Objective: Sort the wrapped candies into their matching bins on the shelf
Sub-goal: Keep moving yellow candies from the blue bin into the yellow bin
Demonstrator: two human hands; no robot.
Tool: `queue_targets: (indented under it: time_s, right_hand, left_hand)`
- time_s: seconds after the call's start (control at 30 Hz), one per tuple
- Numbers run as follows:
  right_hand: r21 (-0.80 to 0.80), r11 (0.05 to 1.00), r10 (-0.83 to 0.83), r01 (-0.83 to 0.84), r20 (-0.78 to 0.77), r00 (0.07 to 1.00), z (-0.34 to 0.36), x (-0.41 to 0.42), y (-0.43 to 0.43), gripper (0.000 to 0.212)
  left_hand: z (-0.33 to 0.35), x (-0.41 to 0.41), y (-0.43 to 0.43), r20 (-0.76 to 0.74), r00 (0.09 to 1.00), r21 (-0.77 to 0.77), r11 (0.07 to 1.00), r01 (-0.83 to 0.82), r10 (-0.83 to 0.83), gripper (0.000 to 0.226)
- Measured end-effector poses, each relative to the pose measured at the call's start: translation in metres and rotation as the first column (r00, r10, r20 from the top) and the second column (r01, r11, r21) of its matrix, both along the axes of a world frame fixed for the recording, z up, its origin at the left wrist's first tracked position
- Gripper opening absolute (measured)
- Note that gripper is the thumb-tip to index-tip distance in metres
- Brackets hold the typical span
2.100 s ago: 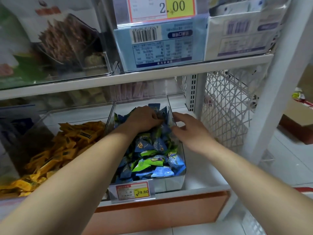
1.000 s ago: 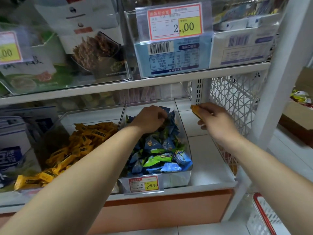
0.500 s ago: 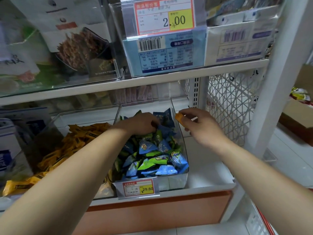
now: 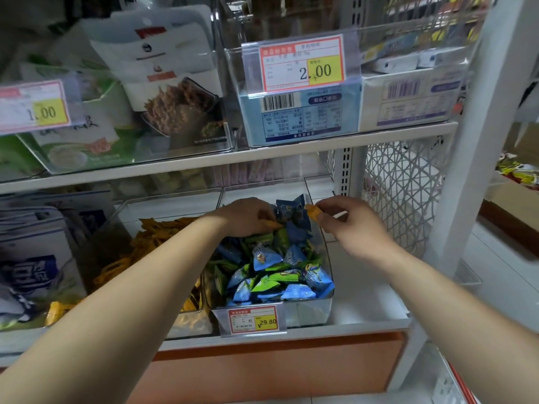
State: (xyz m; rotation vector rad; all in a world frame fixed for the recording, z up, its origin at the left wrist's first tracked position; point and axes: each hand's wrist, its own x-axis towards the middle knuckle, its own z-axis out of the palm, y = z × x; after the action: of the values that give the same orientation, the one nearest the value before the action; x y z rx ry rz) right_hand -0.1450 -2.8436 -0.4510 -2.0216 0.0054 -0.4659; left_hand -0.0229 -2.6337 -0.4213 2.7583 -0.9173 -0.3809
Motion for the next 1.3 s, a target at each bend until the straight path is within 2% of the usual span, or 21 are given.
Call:
queue_targets:
  time_s: [0.07, 0.17, 0.23, 0.27, 0.37, 0.43, 0.5, 0.6, 0.67, 0.73, 0.8, 0.87, 0.97, 1.03, 1.1, 1.2, 1.3]
  right_hand:
    - [0.007, 1.0, -0.002, 0.002, 0.002, 1.0, 0.002, 0.0, 0.003, 0.01]
    - [0.072, 0.997, 0.015, -0.016, 0.025, 1.0, 0.007, 0.001, 0.013, 0.012]
    - [0.17, 0.984, 0.043, -0.048, 0.035, 0.998, 0.013, 0.002, 0.023, 0.008]
    - [0.235, 0.969, 0.07, -0.078, 0.042, 0.997, 0.017, 0.001, 0.03, 0.005]
    - [0.385, 0.91, 0.138, -0.152, 0.064, 0.988, 0.026, -0.003, 0.053, 0.012]
    - [0.409, 0.899, 0.132, -0.154, 0.081, 0.988, 0.028, -0.005, 0.068, 0.009]
    - [0.451, 0.879, 0.134, -0.156, 0.082, 0.988, 0.029, -0.006, 0.081, 0.008]
    - [0.493, 0.844, 0.223, -0.211, 0.035, 0.974, 0.029, -0.007, 0.103, 0.006]
    - [0.443, 0.858, 0.299, -0.262, -0.014, 0.954, 0.029, -0.005, 0.116, 0.007]
    - [0.33, 0.9, 0.309, -0.286, -0.017, 0.951, 0.031, -0.003, 0.123, 0.008]
    - [0.06, 0.976, 0.21, -0.211, 0.031, 0.977, 0.034, 0.0, 0.117, 0.001]
    - [-0.154, 0.982, 0.123, -0.113, 0.058, 0.991, 0.037, 0.002, 0.104, 0.009]
    - [-0.235, 0.972, 0.024, -0.017, 0.028, 0.999, 0.03, 0.007, 0.074, 0.011]
    - [-0.263, 0.963, -0.052, 0.05, -0.004, 0.999, 0.022, 0.012, 0.054, 0.017]
    - [-0.308, 0.948, -0.101, 0.08, -0.052, 0.993, 0.014, 0.014, 0.038, 0.033]
    - [-0.317, 0.946, -0.114, 0.062, -0.148, 0.982, 0.004, 0.014, 0.019, 0.053]
    - [-0.27, 0.963, -0.056, -0.016, -0.258, 0.964, -0.002, 0.009, 0.007, 0.057]
  left_hand:
    - [0.002, -0.009, 0.004, 0.051, 0.996, -0.192, 0.979, -0.062, 0.073, 0.018]
    - [0.01, -0.031, 0.005, 0.097, 0.976, -0.484, 0.866, -0.126, 0.197, 0.012]
    - [0.015, -0.052, 0.003, 0.0, 0.972, -0.651, 0.737, -0.18, 0.236, 0.008]
    - [0.014, -0.064, 0.003, -0.108, 0.969, -0.729, 0.646, -0.229, 0.222, 0.007]
    - [0.012, -0.096, 0.008, -0.418, 0.902, -0.825, 0.372, -0.426, 0.106, 0.014]
    - [0.011, -0.109, 0.016, -0.485, 0.871, -0.83, 0.27, -0.488, 0.084, 0.014]
    - [0.01, -0.118, 0.026, -0.464, 0.877, -0.845, 0.233, -0.481, 0.126, 0.014]
    - [0.005, -0.127, 0.046, -0.376, 0.897, -0.861, 0.27, -0.43, 0.232, 0.024]
    - [0.002, -0.128, 0.061, -0.352, 0.894, -0.861, 0.279, -0.426, 0.279, 0.024]
    - [0.0, -0.123, 0.08, -0.311, 0.89, -0.845, 0.331, -0.419, 0.332, 0.023]
    - [-0.003, -0.112, 0.104, -0.146, 0.864, -0.799, 0.458, -0.39, 0.481, 0.023]
    - [-0.005, -0.097, 0.129, 0.06, 0.799, -0.7, 0.596, -0.393, 0.598, 0.033]
    - [-0.006, -0.075, 0.151, 0.204, 0.736, -0.444, 0.731, -0.518, 0.646, 0.057]
    - [-0.002, -0.062, 0.151, 0.227, 0.724, -0.306, 0.754, -0.581, 0.651, 0.079]
    - [0.005, -0.054, 0.136, 0.26, 0.72, -0.335, 0.759, -0.558, 0.644, 0.084]
    - [0.011, -0.051, 0.092, 0.303, 0.786, -0.457, 0.806, -0.376, 0.539, 0.063]
    - [0.012, -0.051, 0.037, 0.327, 0.899, -0.398, 0.905, -0.15, 0.292, 0.045]
